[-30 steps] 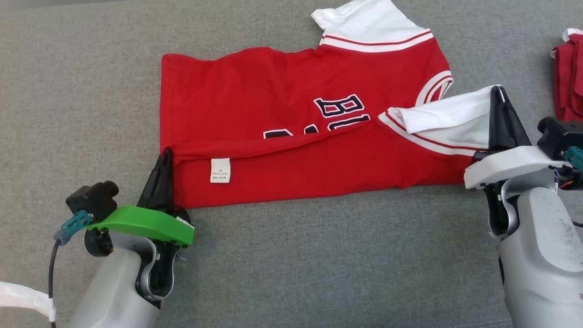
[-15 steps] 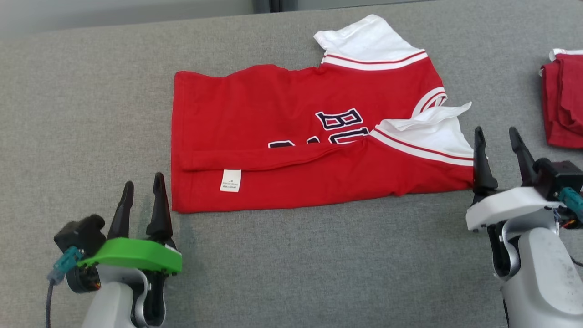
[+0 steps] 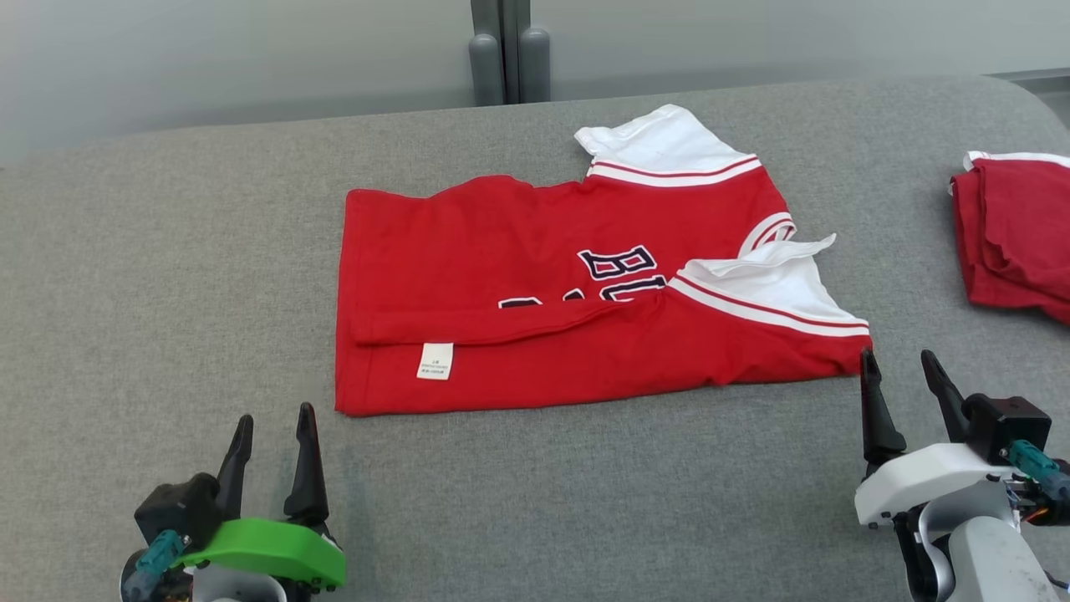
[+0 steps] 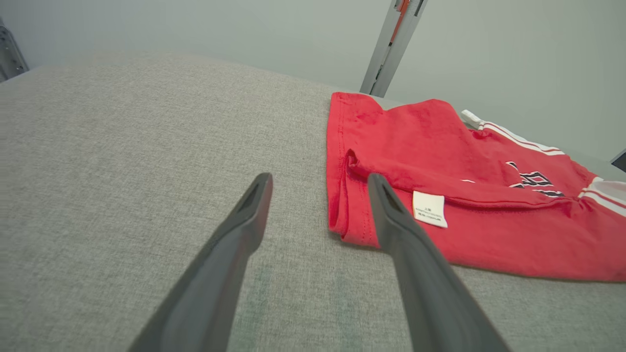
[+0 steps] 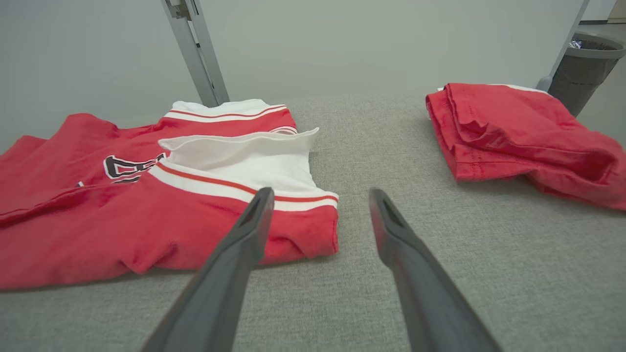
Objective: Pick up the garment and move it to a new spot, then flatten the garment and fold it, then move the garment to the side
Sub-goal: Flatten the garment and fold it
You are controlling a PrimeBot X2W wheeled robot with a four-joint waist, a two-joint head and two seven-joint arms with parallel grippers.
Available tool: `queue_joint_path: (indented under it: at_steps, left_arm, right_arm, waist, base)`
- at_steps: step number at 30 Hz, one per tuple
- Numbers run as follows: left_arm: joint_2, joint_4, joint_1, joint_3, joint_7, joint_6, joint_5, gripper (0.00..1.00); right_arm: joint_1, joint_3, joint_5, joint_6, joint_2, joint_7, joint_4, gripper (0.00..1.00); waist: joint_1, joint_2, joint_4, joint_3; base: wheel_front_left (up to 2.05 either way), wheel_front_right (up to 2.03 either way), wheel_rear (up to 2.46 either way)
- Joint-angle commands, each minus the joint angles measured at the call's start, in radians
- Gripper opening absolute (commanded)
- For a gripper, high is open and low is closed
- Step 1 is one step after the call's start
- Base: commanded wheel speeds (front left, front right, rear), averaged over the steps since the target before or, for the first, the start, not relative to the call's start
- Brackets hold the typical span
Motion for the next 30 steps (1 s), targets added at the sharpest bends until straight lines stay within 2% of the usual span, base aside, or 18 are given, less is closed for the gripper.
queue_joint_path:
  at_steps: [1,6,11,22,30]
  left_arm:
    - [-0.006,-0.003,0.025,0.007,0.0,0.003,0.01,1.0]
    - [-0.012,-0.009,0.037,0.009,0.0,0.003,0.016,1.0]
    - [-0.01,0.004,-0.022,-0.027,0.0,0.003,-0.011,1.0]
    - [0.066,0.084,-0.181,-0.14,0.0,0.003,-0.088,1.0]
    - [0.086,0.196,-0.204,-0.219,0.005,0.003,-0.146,1.0]
  right_arm:
    - [0.015,-0.002,0.003,-0.002,-0.004,-0.004,0.004,1.0]
    - [0.017,0.004,0.012,-0.002,-0.004,-0.004,0.002,1.0]
    - [-0.027,0.005,0.018,-0.002,-0.004,-0.004,-0.003,1.0]
    - [-0.147,-0.027,-0.005,-0.002,-0.004,-0.004,0.044,1.0]
    - [-0.176,-0.04,-0.004,-0.002,-0.004,-0.002,0.128,1.0]
  waist:
    - [0.0,0.0,0.0,-0.009]
    - [0.0,0.0,-0.002,-0.003]
    - [0.0,0.0,-0.001,0.05]
    - [0.0,0.0,-0.002,0.208]
    - [0.0,0.0,-0.009,0.239]
  base:
    - [0.0,0.0,0.0]
    - [0.0,0.0,0.0]
    - [0.0,0.0,0.0]
    - [0.0,0.0,0.0]
    - [0.0,0.0,0.0]
